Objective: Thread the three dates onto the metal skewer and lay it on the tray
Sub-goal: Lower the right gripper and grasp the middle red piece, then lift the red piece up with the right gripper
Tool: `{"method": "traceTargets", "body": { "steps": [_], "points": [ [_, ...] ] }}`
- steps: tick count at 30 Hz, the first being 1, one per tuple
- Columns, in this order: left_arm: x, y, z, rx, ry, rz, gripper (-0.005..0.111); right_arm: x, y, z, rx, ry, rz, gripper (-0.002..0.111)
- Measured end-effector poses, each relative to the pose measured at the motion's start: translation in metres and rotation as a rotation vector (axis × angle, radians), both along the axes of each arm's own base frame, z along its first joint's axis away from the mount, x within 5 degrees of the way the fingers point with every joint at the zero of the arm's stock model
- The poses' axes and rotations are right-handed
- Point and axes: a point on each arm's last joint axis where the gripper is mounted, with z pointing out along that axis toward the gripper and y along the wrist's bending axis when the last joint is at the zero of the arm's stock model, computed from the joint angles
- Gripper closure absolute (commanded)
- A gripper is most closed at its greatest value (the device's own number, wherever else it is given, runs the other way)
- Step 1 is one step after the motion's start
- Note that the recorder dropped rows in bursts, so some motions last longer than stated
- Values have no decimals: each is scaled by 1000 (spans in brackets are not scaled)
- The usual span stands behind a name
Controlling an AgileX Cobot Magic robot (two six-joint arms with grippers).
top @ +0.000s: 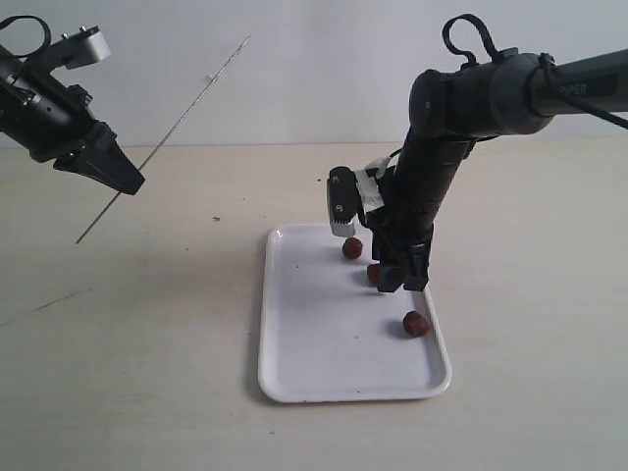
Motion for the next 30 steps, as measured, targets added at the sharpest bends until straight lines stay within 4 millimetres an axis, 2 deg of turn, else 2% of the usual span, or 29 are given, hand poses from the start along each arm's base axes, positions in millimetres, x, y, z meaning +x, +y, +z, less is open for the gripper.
{"method": "traceTargets", "body": {
  "steps": [18,19,23,30],
  "points": [
    [0,0,0,-4,0,1,107,0,6,-9,-19,-6,3,57],
    [0,0,0,-6,0,2,107,1,6,-8,-18,-7,2,58],
    [0,0,0,-6,0,2,107,-1,5,-8,-27,5,3,77],
    [0,0,0,-5,-3,4,107,-1,5,-8,-32,5,7,79]
  ]
}}
